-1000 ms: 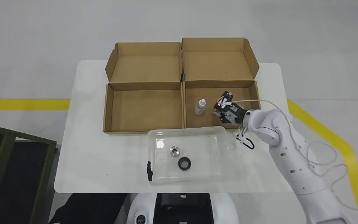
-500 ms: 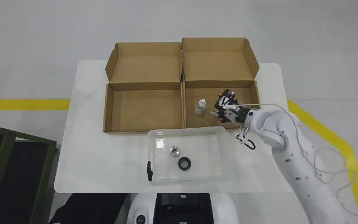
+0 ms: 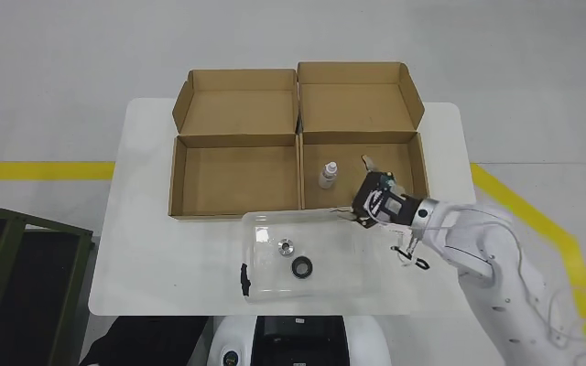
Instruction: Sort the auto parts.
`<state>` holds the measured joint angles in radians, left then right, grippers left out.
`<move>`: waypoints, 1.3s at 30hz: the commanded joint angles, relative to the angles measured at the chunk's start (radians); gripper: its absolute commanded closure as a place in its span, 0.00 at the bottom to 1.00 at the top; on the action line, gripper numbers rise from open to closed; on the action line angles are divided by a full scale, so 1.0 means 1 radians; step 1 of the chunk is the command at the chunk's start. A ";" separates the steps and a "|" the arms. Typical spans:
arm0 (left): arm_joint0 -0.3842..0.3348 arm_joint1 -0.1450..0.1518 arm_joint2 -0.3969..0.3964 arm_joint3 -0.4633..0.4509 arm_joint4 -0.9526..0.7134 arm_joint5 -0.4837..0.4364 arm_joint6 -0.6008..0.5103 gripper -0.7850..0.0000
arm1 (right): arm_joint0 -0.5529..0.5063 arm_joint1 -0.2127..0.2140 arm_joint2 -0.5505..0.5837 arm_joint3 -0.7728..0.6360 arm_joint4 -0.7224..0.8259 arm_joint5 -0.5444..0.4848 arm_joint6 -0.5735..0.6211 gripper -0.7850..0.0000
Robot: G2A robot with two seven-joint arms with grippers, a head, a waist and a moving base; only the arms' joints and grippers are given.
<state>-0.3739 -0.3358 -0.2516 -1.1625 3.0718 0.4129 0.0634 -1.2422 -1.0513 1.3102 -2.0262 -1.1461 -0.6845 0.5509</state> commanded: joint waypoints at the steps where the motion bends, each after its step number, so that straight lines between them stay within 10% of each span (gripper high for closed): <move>1: 0.000 0.000 0.000 0.000 0.000 0.000 0.000 0.00 | -0.035 0.002 -0.008 -0.040 -0.002 -0.014 -0.006 0.04; 39: 0.000 0.000 0.000 0.000 0.000 0.000 0.000 0.00 | -0.049 -0.009 -0.300 0.089 -0.161 -0.098 0.000 0.09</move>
<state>-0.3739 -0.3358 -0.2516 -1.1625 3.0718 0.4129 0.0634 -1.2958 -1.0593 1.0149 -1.9424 -1.3086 -0.7789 0.5478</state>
